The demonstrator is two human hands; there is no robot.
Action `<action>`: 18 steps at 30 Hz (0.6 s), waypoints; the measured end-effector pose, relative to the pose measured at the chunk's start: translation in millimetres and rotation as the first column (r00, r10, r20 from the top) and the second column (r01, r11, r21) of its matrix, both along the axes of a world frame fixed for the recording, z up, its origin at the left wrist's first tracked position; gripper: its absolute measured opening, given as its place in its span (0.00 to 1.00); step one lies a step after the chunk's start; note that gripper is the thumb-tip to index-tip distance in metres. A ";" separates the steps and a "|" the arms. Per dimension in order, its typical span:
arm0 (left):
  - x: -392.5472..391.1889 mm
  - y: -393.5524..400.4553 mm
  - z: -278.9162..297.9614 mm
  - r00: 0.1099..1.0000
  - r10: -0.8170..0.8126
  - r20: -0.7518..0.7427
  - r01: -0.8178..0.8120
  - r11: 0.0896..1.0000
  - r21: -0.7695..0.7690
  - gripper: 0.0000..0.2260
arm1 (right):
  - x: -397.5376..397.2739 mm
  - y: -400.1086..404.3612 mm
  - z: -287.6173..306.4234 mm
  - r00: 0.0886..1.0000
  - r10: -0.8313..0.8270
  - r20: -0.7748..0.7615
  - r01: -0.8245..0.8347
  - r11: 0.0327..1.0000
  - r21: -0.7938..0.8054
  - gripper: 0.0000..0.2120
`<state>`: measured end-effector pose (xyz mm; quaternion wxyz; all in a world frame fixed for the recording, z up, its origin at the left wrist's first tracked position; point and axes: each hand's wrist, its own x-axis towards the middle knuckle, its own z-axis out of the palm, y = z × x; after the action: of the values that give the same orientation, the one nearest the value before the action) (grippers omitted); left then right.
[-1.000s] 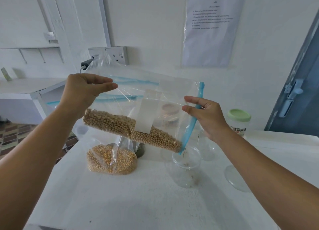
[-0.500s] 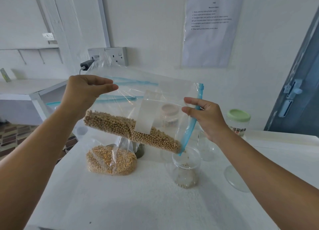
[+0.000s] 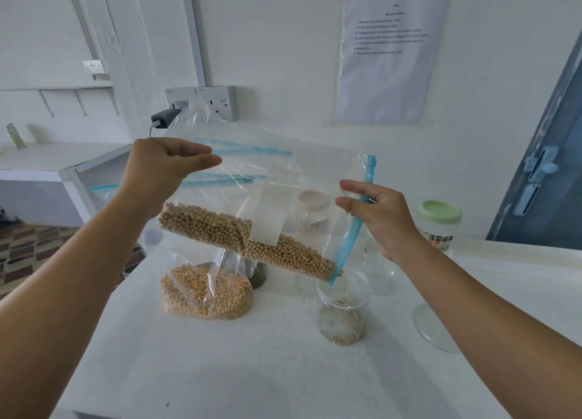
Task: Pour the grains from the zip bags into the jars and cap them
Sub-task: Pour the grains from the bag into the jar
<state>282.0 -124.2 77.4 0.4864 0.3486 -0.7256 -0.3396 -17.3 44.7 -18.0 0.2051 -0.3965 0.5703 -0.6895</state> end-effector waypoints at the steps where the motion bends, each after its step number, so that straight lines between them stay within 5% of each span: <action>1: 0.0 0.2 0.3 1.000 0.002 0.002 -0.002 1.000 0.001 0.14 | -0.3 -0.1 -0.1 1.000 0.001 -0.001 -0.001 1.000 0.000 0.17; 18: -0.7 -1.3 4.6 1.000 -0.022 -0.005 0.022 1.000 0.001 0.13 | -1.4 -2.2 0.0 1.000 0.010 0.006 -0.010 1.000 -0.014 0.17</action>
<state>281.3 -125.4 82.0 0.4843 0.3401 -0.7280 -0.3462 -18.6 42.5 -18.1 0.2075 -0.3984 0.5630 -0.6937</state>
